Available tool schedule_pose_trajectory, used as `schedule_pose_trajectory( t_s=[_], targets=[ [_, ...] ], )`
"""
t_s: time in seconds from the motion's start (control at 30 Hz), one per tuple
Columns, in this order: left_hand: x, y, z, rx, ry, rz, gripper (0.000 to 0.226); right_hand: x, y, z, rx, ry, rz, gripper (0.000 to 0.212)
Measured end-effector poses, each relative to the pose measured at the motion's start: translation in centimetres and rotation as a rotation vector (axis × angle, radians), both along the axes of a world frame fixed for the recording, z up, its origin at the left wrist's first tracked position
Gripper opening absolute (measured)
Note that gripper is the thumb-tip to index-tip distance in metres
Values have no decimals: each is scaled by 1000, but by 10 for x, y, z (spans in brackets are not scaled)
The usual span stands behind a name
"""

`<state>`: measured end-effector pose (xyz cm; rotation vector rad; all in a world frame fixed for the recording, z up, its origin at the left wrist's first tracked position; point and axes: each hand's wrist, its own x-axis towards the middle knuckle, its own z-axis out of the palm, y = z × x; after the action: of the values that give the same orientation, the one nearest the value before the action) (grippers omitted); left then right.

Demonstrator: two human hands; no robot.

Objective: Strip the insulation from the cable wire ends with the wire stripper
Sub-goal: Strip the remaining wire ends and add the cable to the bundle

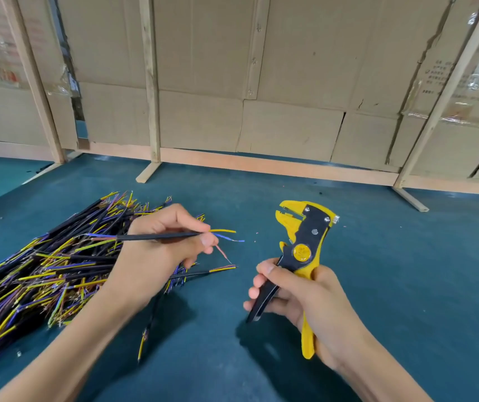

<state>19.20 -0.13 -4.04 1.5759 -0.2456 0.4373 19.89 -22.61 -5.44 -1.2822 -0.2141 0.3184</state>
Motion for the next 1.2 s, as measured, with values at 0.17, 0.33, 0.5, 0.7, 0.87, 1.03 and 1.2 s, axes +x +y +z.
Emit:
schedule_pose_trajectory(
  t_s=[0.17, 0.33, 0.5, 0.7, 0.87, 1.03, 1.2],
  targets=[
    [-5, -18, -11, 183, 55, -180, 8, 1, 0, -2, 12, -2, 25, 17],
    [-5, -16, -14, 183, 18, -217, 8, -2, 0, -2, -111, 4, 89, 8],
    [-4, -14, -15, 190, 50, -205, 7, -3, 2, -4, -144, 57, 100, 5],
    [3, -22, -23, 27, 169, -93, 13, -3, 6, -4, -133, 143, 51, 8],
    [9, -38, -37, -109, 288, -9, 12, -1, 7, -3, -160, 265, -33, 6],
    [15, -45, -43, -90, 361, 68, 10, 4, 8, -2, -160, 366, -79, 3],
    [22, -43, -45, -75, 367, 84, 9, 6, 4, -5, -89, 400, -61, 10]
  ],
)
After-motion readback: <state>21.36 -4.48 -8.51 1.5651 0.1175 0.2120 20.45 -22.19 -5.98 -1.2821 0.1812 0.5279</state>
